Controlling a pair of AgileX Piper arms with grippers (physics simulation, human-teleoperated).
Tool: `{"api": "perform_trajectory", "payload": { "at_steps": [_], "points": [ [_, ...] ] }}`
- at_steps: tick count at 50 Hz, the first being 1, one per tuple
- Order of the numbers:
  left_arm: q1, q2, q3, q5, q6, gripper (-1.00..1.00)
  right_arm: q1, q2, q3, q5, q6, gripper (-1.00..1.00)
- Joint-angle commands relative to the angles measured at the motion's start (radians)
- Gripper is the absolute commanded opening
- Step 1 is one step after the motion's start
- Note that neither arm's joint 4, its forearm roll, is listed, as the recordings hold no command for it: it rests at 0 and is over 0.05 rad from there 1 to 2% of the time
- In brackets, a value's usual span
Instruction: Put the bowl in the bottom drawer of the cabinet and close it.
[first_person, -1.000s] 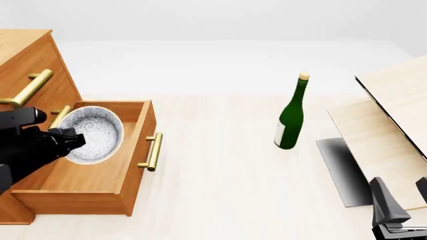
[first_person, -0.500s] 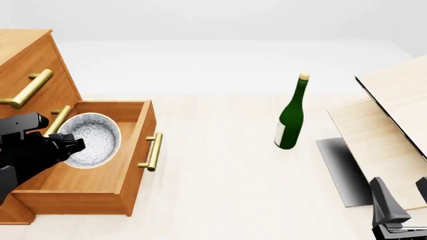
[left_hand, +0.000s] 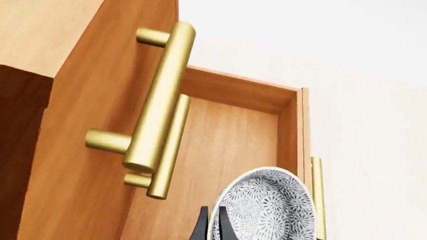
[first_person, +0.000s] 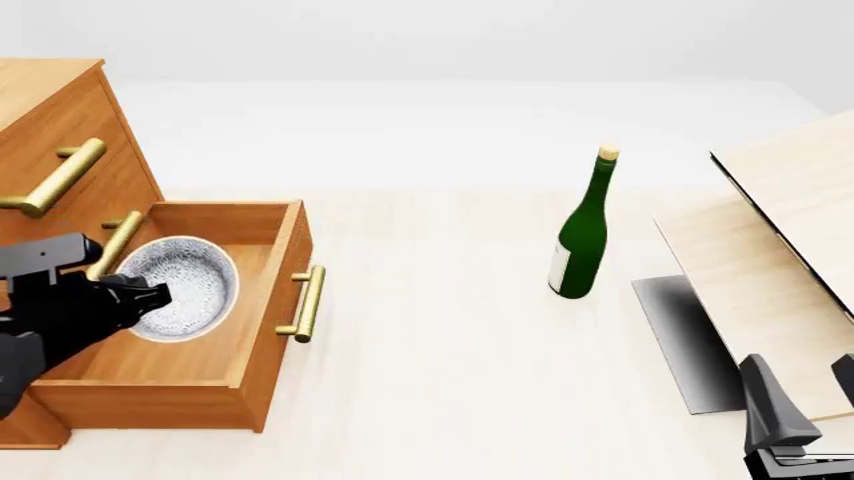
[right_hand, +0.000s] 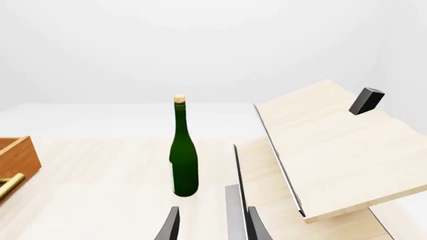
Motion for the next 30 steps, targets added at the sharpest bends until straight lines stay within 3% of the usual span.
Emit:
{"api": "perform_trajectory", "payload": {
  "at_steps": [1,30],
  "points": [
    [0.001,0.041,-0.004,-0.025,0.008,-1.00,0.000,-0.001,0.001,0.000,0.000,1.00],
    [0.010,0.107,0.000,-0.069,0.017,-1.00,0.000,-0.001,0.001,0.000,0.000,1.00]
  ]
}}
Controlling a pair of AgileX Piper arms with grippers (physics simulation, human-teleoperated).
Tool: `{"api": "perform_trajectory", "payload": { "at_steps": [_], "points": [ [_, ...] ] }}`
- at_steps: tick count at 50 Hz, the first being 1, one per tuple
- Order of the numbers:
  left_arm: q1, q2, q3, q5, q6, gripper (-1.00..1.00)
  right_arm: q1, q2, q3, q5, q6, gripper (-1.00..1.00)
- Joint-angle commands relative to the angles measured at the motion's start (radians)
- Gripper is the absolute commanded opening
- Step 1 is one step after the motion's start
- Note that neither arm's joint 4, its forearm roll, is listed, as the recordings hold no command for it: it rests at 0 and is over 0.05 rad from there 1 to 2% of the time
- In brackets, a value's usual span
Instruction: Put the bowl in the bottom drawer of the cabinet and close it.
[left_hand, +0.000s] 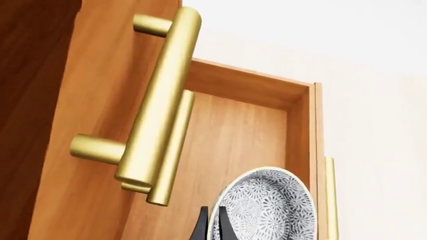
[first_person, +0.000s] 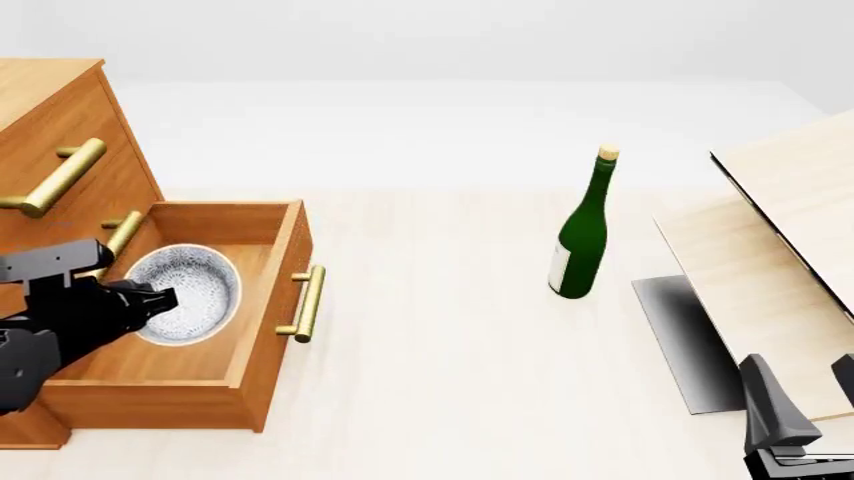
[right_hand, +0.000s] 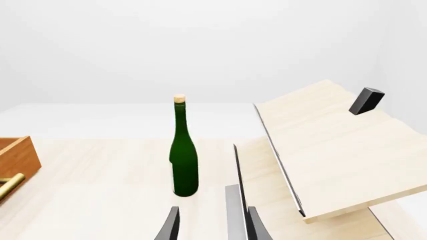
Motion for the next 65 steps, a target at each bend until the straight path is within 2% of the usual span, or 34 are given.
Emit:
{"api": "perform_trajectory", "payload": {
  "at_steps": [1,65],
  "points": [
    [-0.001,0.021,-0.003,-0.013,0.009,-1.00,0.000,-0.001,0.001,0.000,0.000,1.00],
    [0.036,0.140,0.020,-0.097,0.045,-1.00,0.000,-0.001,0.001,0.000,0.000,1.00]
  ]
}}
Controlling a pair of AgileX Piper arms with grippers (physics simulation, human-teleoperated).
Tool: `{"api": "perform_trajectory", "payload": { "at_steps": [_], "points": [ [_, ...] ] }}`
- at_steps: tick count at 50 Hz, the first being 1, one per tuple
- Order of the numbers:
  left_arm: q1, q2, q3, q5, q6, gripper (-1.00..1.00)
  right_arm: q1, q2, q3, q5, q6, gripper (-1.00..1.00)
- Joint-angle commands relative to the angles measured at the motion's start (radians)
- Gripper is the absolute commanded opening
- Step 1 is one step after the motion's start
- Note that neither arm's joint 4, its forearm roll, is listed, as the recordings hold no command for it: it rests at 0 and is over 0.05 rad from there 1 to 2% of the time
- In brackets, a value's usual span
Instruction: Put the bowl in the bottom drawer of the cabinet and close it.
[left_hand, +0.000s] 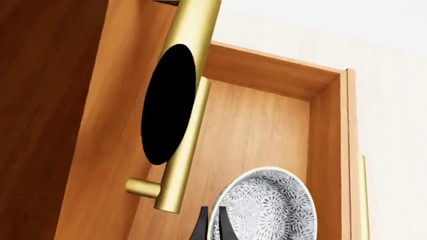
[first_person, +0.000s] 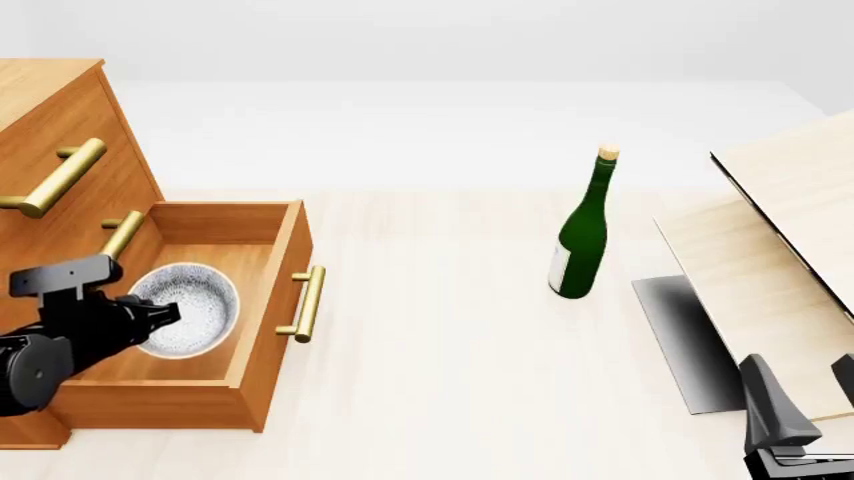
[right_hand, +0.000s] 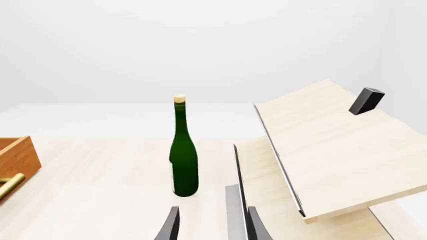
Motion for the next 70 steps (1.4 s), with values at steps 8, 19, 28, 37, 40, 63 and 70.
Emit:
{"api": "perform_trajectory", "payload": {
  "at_steps": [8,19,28,37,40,63,70],
  "points": [
    [-0.005,0.027,0.001,-0.018,0.008,-1.00,0.000,-0.001,0.001,0.000,0.000,1.00],
    [0.001,0.045,0.009,-0.032,0.011,-1.00,0.000,-0.001,0.001,0.000,0.000,1.00],
    [0.002,0.062,0.011,-0.042,0.014,-1.00,0.000,-0.001,0.001,0.000,0.000,1.00],
    [0.011,0.082,0.007,-0.051,0.016,-1.00,0.000,-0.001,0.001,0.000,0.000,1.00],
    [0.013,0.091,0.007,-0.058,0.018,-1.00,0.000,-0.001,0.001,0.000,0.000,1.00],
    [0.014,0.117,0.004,-0.067,0.019,-1.00,0.000,-0.001,0.001,0.000,0.000,1.00],
    [0.012,0.130,0.003,-0.069,0.018,-1.00,0.000,-0.001,0.001,0.000,0.000,1.00]
  ]
}}
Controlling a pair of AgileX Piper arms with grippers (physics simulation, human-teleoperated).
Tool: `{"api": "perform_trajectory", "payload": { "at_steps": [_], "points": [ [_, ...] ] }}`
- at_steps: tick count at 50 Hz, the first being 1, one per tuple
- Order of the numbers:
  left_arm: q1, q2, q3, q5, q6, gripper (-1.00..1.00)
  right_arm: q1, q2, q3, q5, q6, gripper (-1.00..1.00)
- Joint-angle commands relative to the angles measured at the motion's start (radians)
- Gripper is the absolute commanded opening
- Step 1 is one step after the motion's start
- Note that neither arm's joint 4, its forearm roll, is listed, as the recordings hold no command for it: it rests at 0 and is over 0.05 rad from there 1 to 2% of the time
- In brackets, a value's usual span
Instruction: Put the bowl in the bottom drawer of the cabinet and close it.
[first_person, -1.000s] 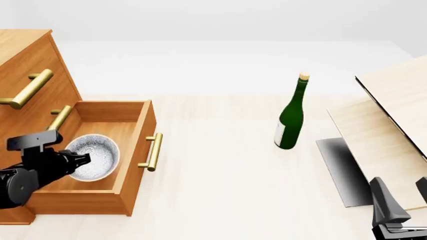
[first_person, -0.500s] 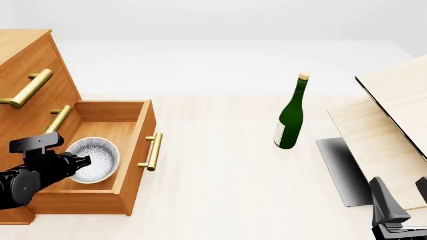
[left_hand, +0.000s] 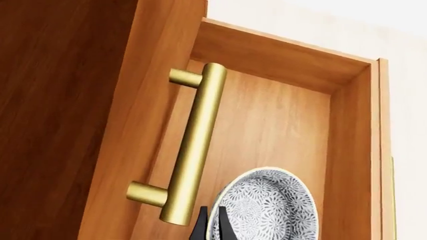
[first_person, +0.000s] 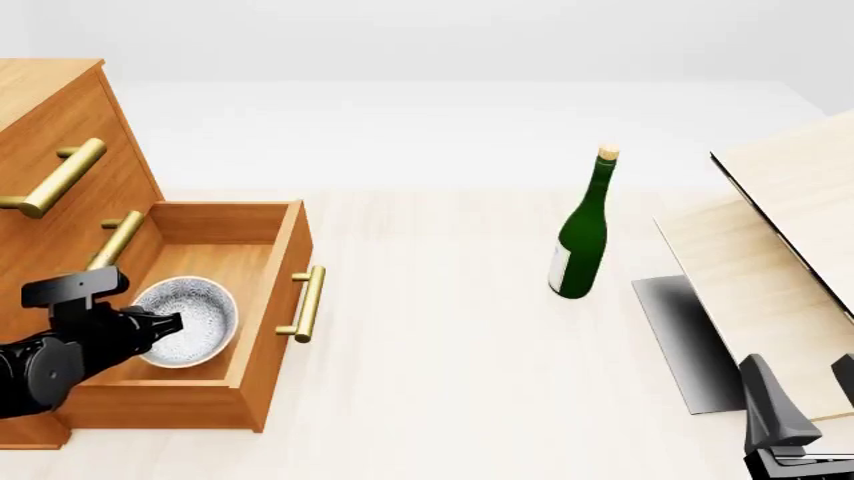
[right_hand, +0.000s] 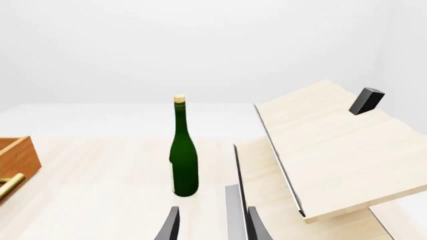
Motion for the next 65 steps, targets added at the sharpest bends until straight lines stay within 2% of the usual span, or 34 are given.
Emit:
{"api": "perform_trajectory", "payload": {
  "at_steps": [1,25,50,65],
  "points": [
    [-0.014,0.023,-0.004,-0.004,0.000,1.00,0.000,-0.001,0.001,0.000,0.000,1.00],
    [0.001,-0.017,0.000,0.016,0.014,1.00,0.000,-0.001,0.001,0.000,0.000,1.00],
    [-0.003,-0.127,0.037,0.064,0.025,1.00,0.000,-0.001,0.001,0.000,0.000,1.00],
    [-0.035,-0.223,0.049,0.120,0.020,1.00,0.000,-0.001,0.001,0.000,0.000,1.00]
  ]
}}
